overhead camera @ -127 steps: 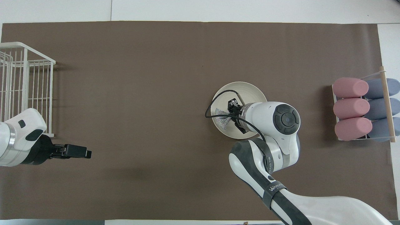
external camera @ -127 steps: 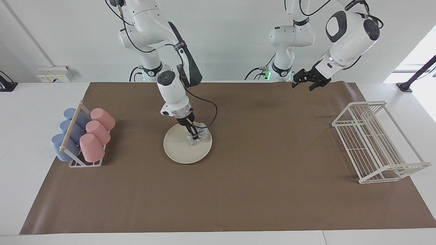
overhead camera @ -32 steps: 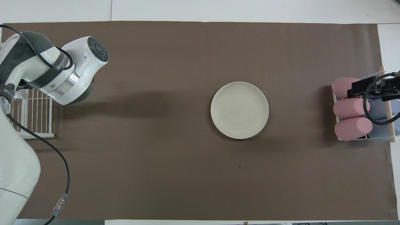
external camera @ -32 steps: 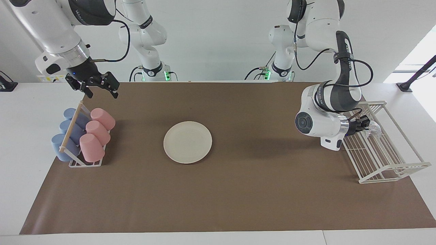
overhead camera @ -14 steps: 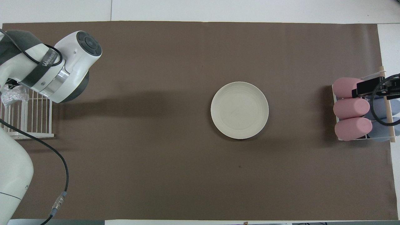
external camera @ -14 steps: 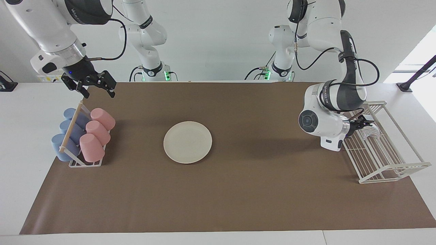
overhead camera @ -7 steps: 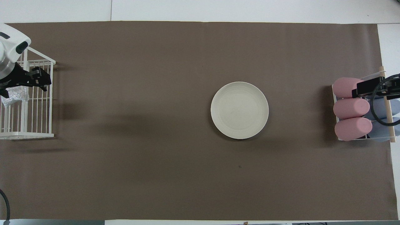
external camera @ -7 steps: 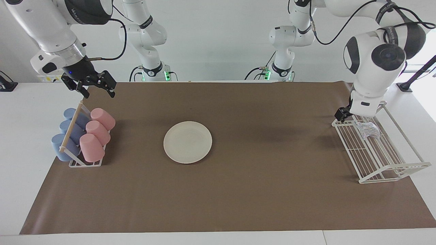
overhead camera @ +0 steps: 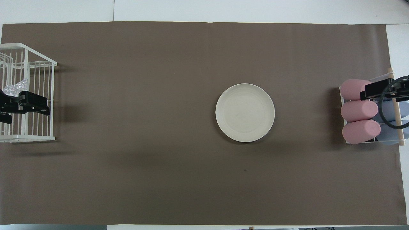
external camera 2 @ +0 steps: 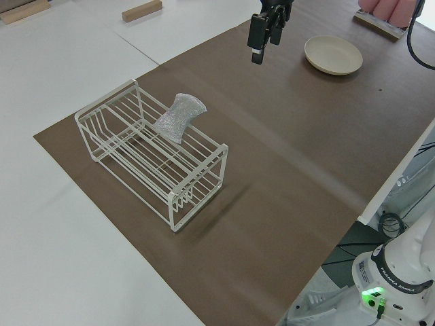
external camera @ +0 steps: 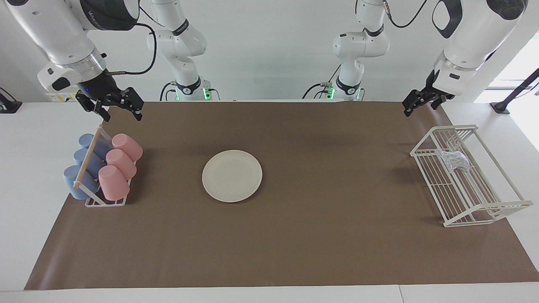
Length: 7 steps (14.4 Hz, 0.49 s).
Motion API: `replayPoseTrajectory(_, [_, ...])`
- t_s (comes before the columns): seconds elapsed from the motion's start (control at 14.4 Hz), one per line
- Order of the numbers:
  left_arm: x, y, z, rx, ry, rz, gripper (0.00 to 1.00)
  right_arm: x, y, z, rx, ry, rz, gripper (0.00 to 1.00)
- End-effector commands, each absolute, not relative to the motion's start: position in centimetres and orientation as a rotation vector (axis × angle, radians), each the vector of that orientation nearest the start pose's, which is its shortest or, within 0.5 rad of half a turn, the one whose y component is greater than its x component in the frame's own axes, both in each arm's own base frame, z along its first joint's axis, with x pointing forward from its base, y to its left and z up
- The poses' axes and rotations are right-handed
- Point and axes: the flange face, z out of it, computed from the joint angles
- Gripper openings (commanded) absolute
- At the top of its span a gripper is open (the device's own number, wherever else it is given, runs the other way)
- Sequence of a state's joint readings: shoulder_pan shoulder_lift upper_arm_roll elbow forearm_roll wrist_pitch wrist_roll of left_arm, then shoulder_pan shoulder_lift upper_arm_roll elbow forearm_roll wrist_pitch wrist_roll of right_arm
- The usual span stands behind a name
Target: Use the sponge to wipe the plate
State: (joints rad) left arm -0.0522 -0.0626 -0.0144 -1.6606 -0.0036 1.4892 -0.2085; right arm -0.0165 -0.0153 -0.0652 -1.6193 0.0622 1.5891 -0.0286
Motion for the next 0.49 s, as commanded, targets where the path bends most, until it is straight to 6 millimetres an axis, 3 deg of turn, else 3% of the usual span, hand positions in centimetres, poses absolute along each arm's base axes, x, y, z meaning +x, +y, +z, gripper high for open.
replayPoseTrajectory(0.0, [52.6,-4.2,62.7,-3.136,-0.196,0.295,1.00,55.0,-4.2,61.3,-3.098,0.049,0.019,1.00])
replayPoseTrajectory(0.14, [51.9,-4.5,63.9,-3.149,-0.181,0.255,1.00,55.0,-4.2,61.3,-3.098,0.051,0.019,1.00])
replayPoseTrajectory(0.42, [51.9,-3.4,63.4,-3.162,-0.184,0.212,1.00,55.0,-4.2,61.3,-3.097,0.051,0.019,1.00])
